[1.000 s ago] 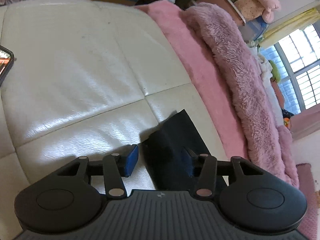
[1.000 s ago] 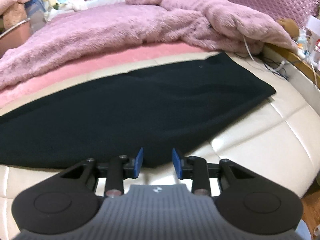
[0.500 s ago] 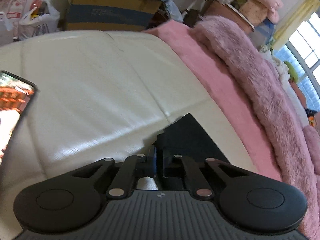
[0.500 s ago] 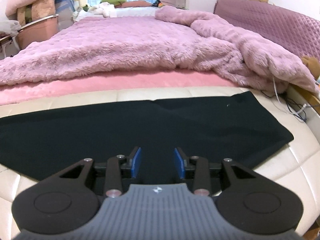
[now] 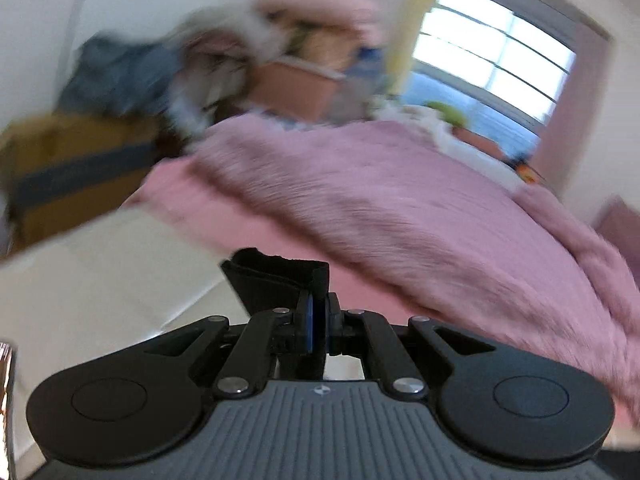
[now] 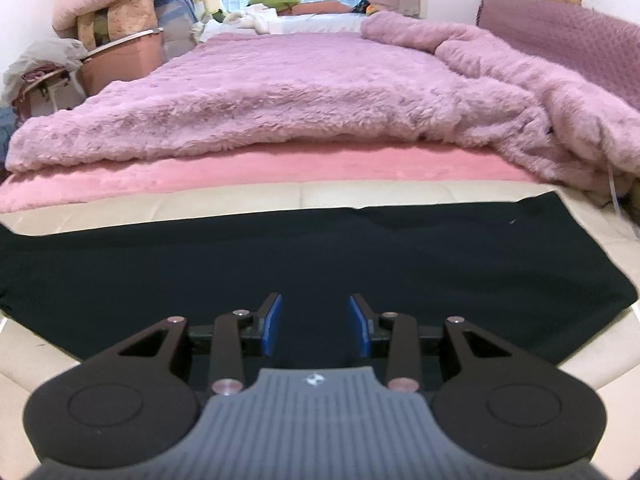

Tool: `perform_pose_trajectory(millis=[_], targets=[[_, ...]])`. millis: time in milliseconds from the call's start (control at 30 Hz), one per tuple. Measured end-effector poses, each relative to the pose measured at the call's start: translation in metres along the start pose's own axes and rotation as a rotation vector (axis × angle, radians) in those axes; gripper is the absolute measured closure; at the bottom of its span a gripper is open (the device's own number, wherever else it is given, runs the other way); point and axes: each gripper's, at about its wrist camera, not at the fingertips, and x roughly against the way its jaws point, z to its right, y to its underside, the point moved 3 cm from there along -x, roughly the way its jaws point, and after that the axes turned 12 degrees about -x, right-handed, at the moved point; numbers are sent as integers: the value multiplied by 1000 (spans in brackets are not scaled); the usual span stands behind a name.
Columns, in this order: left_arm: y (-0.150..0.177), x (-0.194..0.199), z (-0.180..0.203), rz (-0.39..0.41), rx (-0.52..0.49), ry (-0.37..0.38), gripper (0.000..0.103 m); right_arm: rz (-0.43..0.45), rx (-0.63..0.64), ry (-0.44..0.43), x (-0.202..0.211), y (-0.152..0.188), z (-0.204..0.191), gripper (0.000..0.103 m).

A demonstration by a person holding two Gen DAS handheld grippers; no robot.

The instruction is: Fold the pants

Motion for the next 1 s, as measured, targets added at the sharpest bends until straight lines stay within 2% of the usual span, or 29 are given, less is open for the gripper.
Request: perform_pose_trajectory(millis=[133,267,400,533,667,700,833,867,933,1000], targets=[[-7,7,83,39,-212,58,98,-13,-31,-34,-2,0,5,70],[11,11,157,42,-361,144,98,-22,-58,-62,-3,1,12,70],[59,7,219,-41,-491,265,98,-47,-100,-86,-4,3,24,69],[124,-3,258,-218,-597,405,98,-86,-140,-96,-7,9,34,69],[151,-13,259,-383,-554,492,94,-112,-158,-113,-6,16,37,69],[151,-16,255,-415,-515,524,89,-115,-157,-121,-6,17,36,69],[141,-23,241,-521,-334,666,87,-144,-156,-180,-9,20,27,68],[138,-19,236,-534,-289,696,86,-151,-156,-194,-10,21,24,68],[126,-16,225,-510,-243,712,85,-160,-156,-224,-12,20,16,68],[113,-17,211,-480,-218,678,85,-168,-153,-260,-14,18,7,68]])
